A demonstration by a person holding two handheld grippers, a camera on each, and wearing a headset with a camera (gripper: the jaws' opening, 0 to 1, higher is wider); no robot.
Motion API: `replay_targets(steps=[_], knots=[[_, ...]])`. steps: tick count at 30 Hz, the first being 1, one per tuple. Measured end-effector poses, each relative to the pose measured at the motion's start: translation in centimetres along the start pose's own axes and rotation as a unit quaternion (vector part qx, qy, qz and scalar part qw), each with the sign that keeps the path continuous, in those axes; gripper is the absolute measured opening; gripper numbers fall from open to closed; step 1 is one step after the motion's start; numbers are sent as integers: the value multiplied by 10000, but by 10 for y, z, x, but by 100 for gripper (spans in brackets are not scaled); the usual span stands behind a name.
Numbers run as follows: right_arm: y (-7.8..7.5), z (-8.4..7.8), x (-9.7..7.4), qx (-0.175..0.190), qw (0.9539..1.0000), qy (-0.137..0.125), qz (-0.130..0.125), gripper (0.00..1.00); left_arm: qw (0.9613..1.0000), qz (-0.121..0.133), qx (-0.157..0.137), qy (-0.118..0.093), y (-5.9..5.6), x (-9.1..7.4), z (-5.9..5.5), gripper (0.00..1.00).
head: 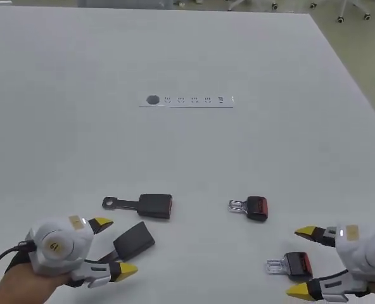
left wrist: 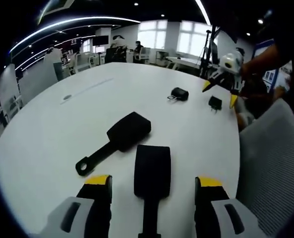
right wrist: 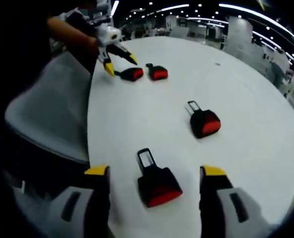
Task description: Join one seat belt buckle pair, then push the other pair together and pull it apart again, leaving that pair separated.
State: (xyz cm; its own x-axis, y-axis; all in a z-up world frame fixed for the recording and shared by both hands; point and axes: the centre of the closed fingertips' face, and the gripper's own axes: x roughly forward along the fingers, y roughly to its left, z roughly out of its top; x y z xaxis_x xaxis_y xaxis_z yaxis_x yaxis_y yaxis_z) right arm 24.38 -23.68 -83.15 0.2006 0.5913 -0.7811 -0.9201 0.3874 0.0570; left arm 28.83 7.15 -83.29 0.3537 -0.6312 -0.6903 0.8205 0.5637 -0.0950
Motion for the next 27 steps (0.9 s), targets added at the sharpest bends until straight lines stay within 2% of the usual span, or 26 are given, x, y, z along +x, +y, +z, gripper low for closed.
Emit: replay_targets(steps=[3,9,12,13,14,15,20,22,24,25,27], knots=[[-1,-6,2,-26,9999,96,54,73,9998,-65,59,179,-2,6,-7,68],[-2,-10,2,-66,9997,158,161,70,9997,-120,-20,201,-3,11,-10,65],[-1,-14,1,-111,9994,229,217,68,9992,-152,75,361,-6,16,-18,64],[-1,-15,2,-123,9994,245,234,67,9995,-172,246,122,-7,17,-10,64],[-1,-17,2,-128,9992,267,265,67,9995,-189,96,229,-7,15,-13,63],[-1,-18,2,-125,9991,288,287,66,9995,-195,91,234,-8,15,-12,63],[-1,-26,5,-205,9980,444,403,62,9987,-330,257,291,-11,17,-8,53],[-1,-28,6,-235,9976,478,443,61,9975,-409,448,353,-12,18,-8,49],[-1,-33,8,-220,9971,551,482,58,9972,-400,520,354,-10,19,-8,47],[-2,-30,8,-303,9972,480,480,57,9972,-389,526,371,-8,19,-7,46],[-2,-30,7,-217,9973,497,499,56,9967,-391,574,417,-4,19,-7,42]])
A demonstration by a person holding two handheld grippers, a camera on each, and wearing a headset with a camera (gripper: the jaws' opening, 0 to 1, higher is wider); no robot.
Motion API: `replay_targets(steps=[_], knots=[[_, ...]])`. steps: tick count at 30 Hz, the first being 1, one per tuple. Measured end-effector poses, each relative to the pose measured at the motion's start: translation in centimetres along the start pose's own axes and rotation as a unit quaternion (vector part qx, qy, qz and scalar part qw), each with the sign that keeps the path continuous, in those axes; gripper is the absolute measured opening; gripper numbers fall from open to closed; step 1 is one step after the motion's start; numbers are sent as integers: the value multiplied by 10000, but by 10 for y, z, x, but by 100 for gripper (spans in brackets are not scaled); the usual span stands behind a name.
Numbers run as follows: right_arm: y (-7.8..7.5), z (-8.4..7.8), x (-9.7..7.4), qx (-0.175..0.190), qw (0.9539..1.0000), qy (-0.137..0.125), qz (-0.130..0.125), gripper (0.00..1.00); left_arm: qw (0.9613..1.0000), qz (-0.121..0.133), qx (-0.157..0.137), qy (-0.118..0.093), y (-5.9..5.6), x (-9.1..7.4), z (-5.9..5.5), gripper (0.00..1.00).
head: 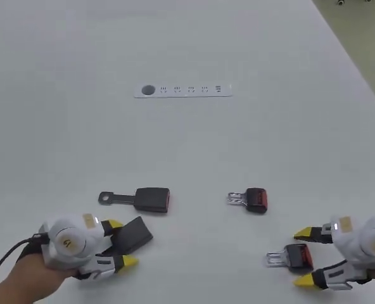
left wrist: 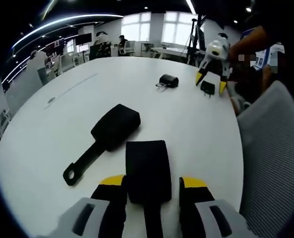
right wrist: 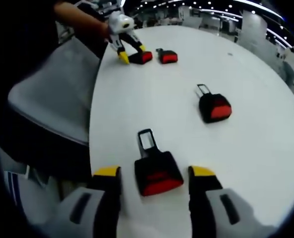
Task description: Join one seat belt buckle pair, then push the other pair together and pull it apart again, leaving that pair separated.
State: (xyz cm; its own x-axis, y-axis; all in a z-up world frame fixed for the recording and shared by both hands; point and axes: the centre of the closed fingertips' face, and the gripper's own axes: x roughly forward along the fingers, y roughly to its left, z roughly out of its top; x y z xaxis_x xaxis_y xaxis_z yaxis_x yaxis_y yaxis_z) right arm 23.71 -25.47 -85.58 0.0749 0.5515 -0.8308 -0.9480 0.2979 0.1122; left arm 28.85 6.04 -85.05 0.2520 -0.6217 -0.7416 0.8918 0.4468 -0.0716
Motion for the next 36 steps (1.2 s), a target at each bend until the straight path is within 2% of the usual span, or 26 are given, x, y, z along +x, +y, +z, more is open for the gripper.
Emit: replay_targets(steps=[4,5,7,9,11,13,16,17,18,20,23,27,36], knots=[[-1,-1,0,-118,9999,6,11,52,9995,-31,309,103,5,-1,-2,36],[-2,-2,0,-185,9998,45,-6,49,9994,-149,307,108,3,-1,-2,36],[-2,-2,-1,-222,9997,39,29,45,9971,-322,661,212,2,-1,-3,36],[-3,-2,-1,-289,9996,54,32,43,9968,-376,658,253,2,-1,-2,35],[-5,-3,-1,-281,9996,17,-1,39,9943,-522,860,340,1,-1,-3,35],[-5,-4,-2,-240,9997,-17,-8,38,9908,-703,1065,450,-2,-1,-5,35],[-6,-4,-1,-291,9996,-43,-28,38,9833,-959,1447,547,-4,1,-6,34],[-6,-4,-1,-310,9995,-57,-29,37,9800,-1035,1604,554,-6,0,-6,34],[-6,-3,-2,-312,9995,-85,-40,37,9743,-1198,1773,696,-8,-1,-9,34],[-6,-2,-2,-220,9996,-182,-75,37,9673,-1312,2036,751,-7,-2,-9,34],[-7,-3,-3,-149,9994,-309,-85,36,9621,-1418,2172,845,-9,-3,-9,34],[-7,-2,-2,-53,9988,-469,-105,36,9617,-1428,2183,842,-10,-3,-9,34],[-6,6,-1,159,9970,-742,-171,36,9685,-1361,1962,704,-10,-2,-13,34]])
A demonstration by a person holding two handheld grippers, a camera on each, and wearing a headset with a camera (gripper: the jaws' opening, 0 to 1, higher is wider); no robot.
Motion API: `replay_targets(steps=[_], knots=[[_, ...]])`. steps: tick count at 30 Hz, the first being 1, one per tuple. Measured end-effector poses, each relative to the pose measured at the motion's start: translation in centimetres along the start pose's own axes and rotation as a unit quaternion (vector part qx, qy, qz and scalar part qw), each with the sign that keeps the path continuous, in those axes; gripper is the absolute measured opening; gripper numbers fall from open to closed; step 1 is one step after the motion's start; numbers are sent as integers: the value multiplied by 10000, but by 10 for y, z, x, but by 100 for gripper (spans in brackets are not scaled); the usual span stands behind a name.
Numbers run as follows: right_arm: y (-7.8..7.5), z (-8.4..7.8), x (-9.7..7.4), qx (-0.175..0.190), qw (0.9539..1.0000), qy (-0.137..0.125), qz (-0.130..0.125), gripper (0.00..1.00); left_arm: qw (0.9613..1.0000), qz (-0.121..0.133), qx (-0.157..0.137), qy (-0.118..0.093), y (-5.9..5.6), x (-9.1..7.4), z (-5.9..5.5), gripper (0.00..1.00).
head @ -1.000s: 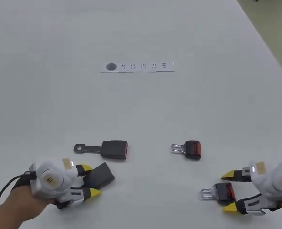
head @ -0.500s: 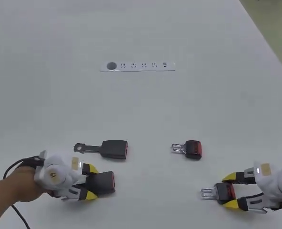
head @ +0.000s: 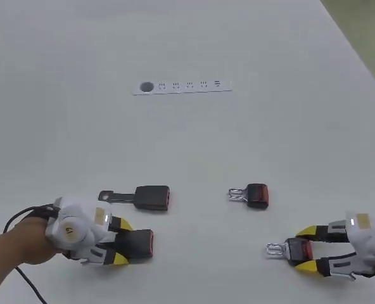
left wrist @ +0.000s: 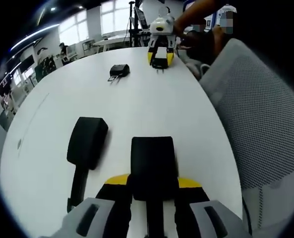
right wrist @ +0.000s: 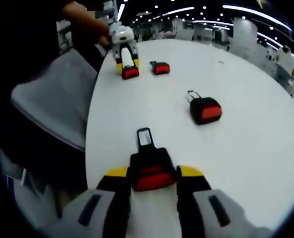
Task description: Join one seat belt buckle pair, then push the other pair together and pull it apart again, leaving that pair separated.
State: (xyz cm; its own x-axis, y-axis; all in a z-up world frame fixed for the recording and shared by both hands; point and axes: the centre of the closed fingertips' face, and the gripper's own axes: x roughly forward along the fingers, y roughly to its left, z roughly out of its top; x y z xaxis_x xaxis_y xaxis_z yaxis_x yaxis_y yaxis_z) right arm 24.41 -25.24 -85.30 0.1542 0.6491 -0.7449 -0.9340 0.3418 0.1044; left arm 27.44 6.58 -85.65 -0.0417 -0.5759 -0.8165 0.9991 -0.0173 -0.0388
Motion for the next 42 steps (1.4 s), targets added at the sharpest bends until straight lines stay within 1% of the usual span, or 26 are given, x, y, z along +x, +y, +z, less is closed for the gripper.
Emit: replay_targets(steps=[2,4,10,13,15,17,21,29,33,37,39,42], knots=[[-1,3,2,11,10000,-60,-1,36,10000,18,-30,-20,0,1,0,34],[-1,6,4,106,9998,-157,-14,36,10000,39,-57,-46,-1,1,1,34],[0,16,14,174,9993,-342,15,36,9998,81,-131,-140,-1,1,0,33],[0,22,19,173,9989,-444,18,36,9996,116,-198,-190,-1,1,2,33],[1,26,24,107,9988,-480,6,36,9995,128,-202,-198,-1,1,1,33],[3,32,27,162,9980,-613,61,36,9994,140,-216,-228,-1,1,1,33],[5,40,33,184,9972,-720,104,36,9993,144,-216,-265,-2,1,4,33],[9,58,50,160,9948,-987,187,36,9993,119,-198,-308,-2,1,4,33],[13,67,60,156,9939,-1062,254,36,9992,114,-199,-314,-2,1,4,33],[15,75,66,129,9930,-1134,289,36,9995,54,-138,-262,-2,0,6,33],[18,77,70,126,9928,-1153,301,36,9995,52,-136,-266,-2,0,5,33],[20,81,72,28,9927,-1162,311,36,9995,55,-155,-276,-2,0,5,33]])
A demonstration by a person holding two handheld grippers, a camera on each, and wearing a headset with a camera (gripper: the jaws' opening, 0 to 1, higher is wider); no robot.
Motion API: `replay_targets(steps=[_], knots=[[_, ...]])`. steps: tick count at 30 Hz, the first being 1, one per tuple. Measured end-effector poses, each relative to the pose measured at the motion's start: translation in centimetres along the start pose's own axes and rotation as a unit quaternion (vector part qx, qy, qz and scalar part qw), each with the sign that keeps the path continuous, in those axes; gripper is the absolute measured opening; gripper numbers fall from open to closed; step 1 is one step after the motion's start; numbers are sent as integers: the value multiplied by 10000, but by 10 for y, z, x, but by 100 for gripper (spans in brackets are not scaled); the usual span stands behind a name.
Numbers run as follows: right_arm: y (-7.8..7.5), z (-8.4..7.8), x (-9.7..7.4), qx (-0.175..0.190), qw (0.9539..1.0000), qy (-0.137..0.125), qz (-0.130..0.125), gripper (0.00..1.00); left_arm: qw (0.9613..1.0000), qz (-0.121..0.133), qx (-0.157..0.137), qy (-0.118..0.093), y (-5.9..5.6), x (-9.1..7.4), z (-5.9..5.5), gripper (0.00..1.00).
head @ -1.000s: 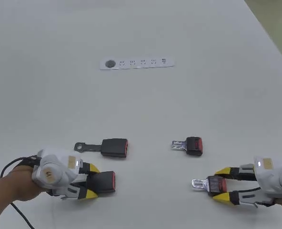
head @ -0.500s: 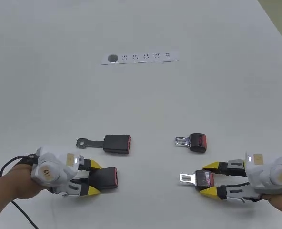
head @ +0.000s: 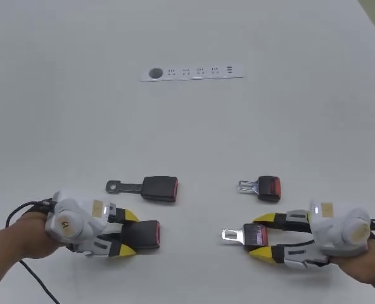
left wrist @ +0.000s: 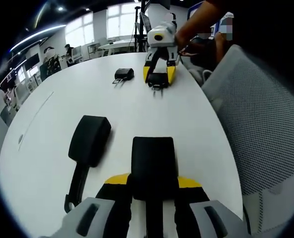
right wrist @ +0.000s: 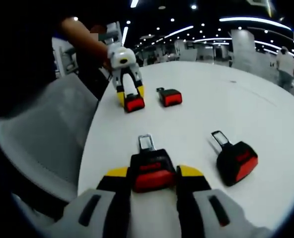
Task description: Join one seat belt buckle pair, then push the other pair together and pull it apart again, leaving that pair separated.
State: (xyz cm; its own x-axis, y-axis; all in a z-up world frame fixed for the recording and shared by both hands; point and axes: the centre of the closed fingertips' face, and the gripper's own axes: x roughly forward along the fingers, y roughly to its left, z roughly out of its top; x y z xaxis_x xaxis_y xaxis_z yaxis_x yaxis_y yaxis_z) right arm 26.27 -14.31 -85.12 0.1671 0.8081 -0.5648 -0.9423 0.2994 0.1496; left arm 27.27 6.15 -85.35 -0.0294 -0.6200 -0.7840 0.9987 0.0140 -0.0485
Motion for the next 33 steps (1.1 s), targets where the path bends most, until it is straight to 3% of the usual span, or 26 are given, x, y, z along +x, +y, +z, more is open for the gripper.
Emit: replay_targets(steps=[19,33], knots=[[2,24,26,191,9991,-358,148,36,10000,-14,-71,25,2,0,-4,33],[11,47,60,-58,9985,-428,340,36,9998,-93,35,155,2,1,-4,33]])
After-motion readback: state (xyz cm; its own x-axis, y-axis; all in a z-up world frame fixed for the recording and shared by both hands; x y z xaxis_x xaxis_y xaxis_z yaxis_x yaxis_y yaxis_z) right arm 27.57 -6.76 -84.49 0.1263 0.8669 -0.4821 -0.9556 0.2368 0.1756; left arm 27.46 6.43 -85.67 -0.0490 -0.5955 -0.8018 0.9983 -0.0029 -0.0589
